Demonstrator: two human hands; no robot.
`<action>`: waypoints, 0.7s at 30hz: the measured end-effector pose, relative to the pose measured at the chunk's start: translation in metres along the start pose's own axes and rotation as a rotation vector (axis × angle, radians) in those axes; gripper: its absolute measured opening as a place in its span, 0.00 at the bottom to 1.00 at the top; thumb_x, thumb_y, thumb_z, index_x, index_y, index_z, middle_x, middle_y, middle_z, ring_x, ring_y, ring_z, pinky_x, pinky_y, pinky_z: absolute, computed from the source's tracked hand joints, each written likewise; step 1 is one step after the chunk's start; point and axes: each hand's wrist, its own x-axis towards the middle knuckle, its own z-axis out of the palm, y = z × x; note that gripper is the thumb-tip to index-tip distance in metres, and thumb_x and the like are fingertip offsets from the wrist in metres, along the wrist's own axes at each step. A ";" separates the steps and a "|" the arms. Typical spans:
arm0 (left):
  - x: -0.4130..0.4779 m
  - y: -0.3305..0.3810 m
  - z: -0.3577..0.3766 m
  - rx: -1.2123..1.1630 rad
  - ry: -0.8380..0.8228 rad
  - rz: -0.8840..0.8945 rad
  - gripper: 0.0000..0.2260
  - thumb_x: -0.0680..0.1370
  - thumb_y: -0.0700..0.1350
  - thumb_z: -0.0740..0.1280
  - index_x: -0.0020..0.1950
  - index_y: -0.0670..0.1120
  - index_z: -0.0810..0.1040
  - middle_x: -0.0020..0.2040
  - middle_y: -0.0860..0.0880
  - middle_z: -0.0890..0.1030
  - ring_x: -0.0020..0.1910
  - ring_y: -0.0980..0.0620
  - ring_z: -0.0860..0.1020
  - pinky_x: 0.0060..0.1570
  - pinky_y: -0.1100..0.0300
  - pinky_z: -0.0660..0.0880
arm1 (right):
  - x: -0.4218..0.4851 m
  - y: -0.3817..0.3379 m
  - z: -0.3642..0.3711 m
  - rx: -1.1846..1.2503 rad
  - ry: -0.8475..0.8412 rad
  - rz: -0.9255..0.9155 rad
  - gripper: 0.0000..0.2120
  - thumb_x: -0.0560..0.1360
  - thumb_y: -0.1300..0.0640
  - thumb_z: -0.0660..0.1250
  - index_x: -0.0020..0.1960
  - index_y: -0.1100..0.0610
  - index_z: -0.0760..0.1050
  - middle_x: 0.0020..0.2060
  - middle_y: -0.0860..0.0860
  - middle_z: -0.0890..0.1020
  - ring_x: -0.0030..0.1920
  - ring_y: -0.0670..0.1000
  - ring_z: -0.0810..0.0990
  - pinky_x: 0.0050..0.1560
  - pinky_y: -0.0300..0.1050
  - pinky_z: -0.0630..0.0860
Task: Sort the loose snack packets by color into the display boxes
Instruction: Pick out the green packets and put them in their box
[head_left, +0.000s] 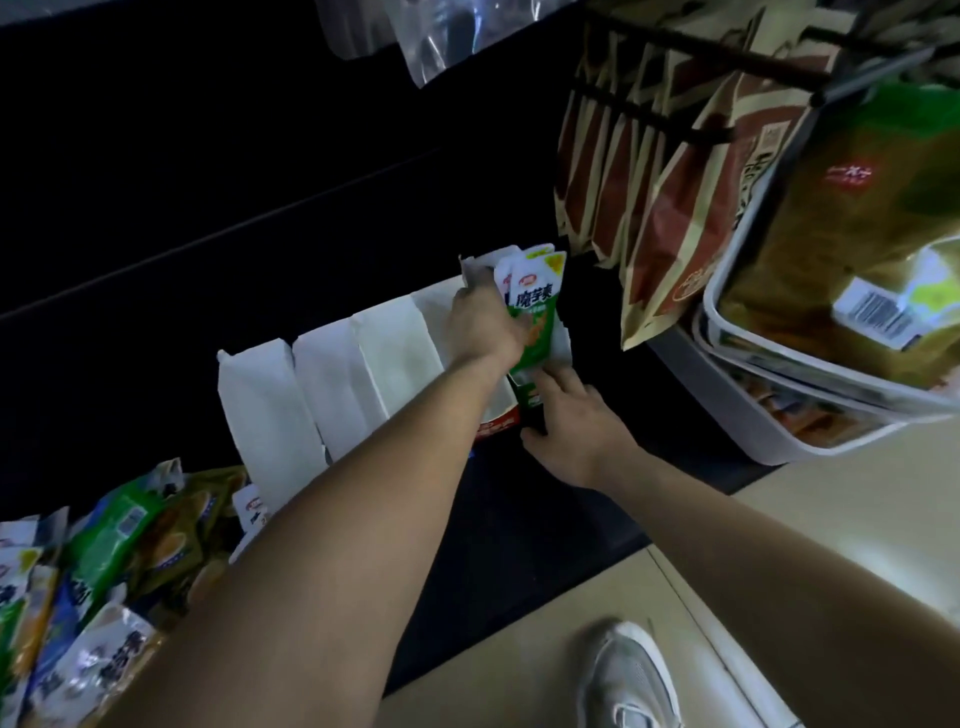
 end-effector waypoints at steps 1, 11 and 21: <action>-0.001 0.000 0.000 0.022 0.017 0.007 0.24 0.76 0.48 0.73 0.68 0.47 0.69 0.59 0.41 0.79 0.58 0.40 0.78 0.49 0.52 0.75 | 0.001 -0.001 0.000 0.002 -0.002 0.002 0.35 0.77 0.49 0.65 0.79 0.54 0.55 0.76 0.54 0.58 0.73 0.62 0.63 0.73 0.54 0.62; -0.038 -0.035 -0.103 -0.001 -0.013 0.108 0.26 0.77 0.47 0.71 0.74 0.48 0.69 0.70 0.48 0.75 0.67 0.48 0.74 0.60 0.55 0.73 | -0.022 -0.060 -0.033 -0.050 -0.037 -0.015 0.32 0.78 0.51 0.63 0.79 0.55 0.56 0.74 0.55 0.63 0.72 0.64 0.64 0.70 0.57 0.68; -0.223 -0.177 -0.290 0.224 -0.189 -0.234 0.22 0.78 0.55 0.69 0.70 0.53 0.72 0.65 0.54 0.78 0.61 0.51 0.78 0.55 0.56 0.76 | -0.095 -0.221 -0.052 -0.297 -0.334 -0.350 0.27 0.81 0.46 0.61 0.77 0.52 0.61 0.71 0.53 0.65 0.66 0.57 0.73 0.63 0.50 0.71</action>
